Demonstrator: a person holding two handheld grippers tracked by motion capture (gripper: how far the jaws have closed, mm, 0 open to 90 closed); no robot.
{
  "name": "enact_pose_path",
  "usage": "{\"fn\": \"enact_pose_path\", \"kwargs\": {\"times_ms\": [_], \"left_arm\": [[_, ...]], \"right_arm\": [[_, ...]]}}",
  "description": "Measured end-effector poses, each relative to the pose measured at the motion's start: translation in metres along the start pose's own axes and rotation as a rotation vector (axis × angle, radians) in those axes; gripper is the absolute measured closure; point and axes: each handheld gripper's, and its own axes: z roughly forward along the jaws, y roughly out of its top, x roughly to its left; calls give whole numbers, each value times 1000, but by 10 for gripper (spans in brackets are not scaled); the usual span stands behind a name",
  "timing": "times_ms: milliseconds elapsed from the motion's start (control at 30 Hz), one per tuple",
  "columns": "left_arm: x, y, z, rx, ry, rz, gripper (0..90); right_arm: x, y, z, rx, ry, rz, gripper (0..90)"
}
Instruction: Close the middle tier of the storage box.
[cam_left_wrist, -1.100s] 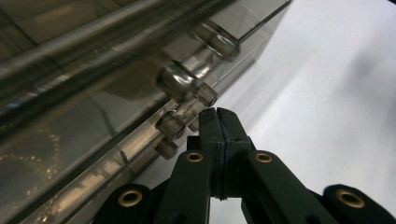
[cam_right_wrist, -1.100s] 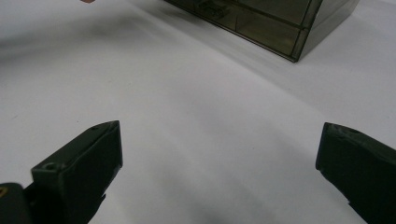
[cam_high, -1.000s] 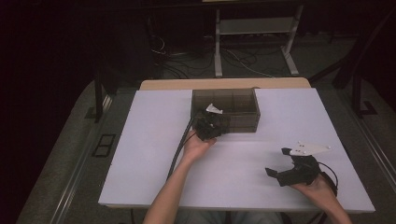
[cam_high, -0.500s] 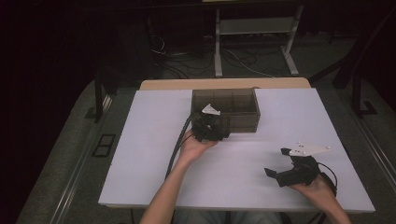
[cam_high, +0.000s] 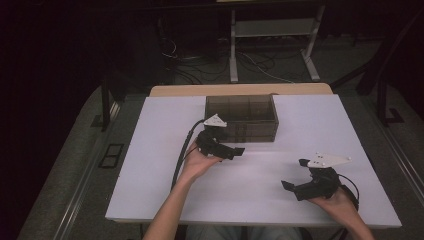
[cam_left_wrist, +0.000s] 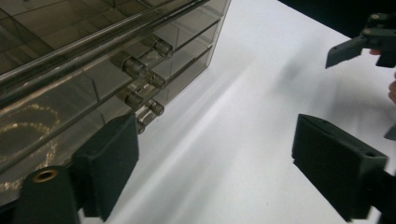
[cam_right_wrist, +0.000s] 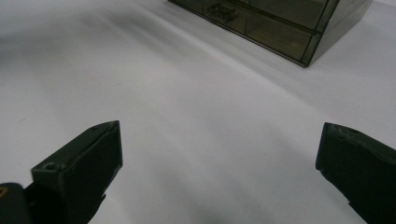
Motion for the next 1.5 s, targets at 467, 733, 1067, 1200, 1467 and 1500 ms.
{"fn": "enact_pose_path", "kwargs": {"times_ms": [467,733,1067,1200,1467,1500], "left_arm": [[4,-24,-30,-58,11,-28,0],[5,-38,-41,-74,22,-27,0],[4,-55,-52,-93,39,-32,0],[2,-62,-59,-105,44,-25,0],[2,-75,-70,-111,55,-31,0],[2,-76,-71,-113,58,-35,0]], "right_arm": [[2,1,1,3,3,-4,0],[2,1,2,5,6,-5,0],[3,1,2,7,5,-8,0],[3,1,2,6,4,-6,0],[3,1,3,6,3,-7,0],[3,1,2,6,4,-6,0]]}}
